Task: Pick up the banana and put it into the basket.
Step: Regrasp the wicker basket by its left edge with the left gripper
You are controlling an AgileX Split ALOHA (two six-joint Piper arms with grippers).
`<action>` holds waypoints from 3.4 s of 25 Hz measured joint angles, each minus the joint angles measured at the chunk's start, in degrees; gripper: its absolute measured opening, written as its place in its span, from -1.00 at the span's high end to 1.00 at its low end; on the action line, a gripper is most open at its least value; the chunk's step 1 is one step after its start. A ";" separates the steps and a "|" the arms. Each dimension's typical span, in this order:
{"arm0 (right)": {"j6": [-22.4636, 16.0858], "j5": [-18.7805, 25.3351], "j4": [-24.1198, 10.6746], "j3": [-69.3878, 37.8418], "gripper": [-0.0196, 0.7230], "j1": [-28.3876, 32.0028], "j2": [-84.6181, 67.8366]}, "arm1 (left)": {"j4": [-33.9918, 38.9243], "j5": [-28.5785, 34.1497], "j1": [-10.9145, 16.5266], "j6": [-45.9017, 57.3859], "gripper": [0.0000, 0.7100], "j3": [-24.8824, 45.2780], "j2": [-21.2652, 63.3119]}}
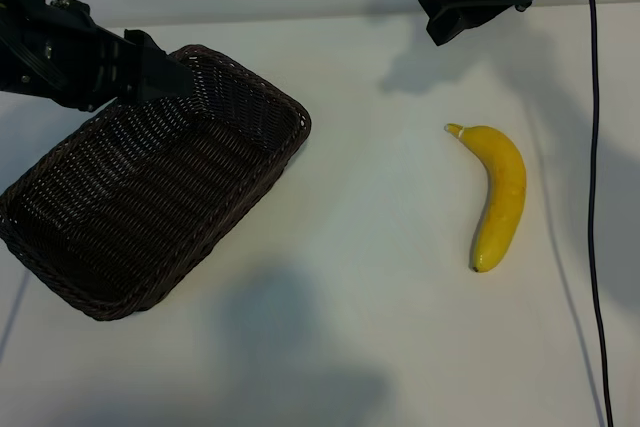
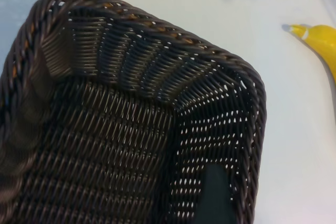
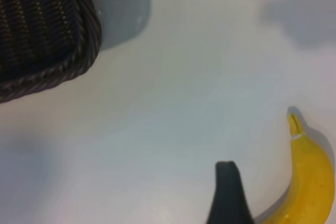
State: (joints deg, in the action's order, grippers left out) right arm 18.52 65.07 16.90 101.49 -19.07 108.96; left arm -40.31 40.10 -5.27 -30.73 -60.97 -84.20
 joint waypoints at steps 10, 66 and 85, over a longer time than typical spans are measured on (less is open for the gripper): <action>-1.87 0.78 0.00 0.00 -0.46 0.00 0.00 | 1.77 4.80 0.00 9.85 -0.65 0.00 1.02; -2.28 1.39 -0.06 0.00 -0.46 0.00 0.00 | 49.26 -14.43 0.00 72.34 -0.65 35.62 22.15; -2.28 2.59 -0.06 0.00 -0.46 0.00 0.00 | 45.78 -25.45 0.00 72.97 -0.59 35.98 9.10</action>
State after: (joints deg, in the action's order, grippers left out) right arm 16.24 67.66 16.84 101.49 -19.07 108.96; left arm 5.48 14.66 -5.27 42.23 -24.99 -75.10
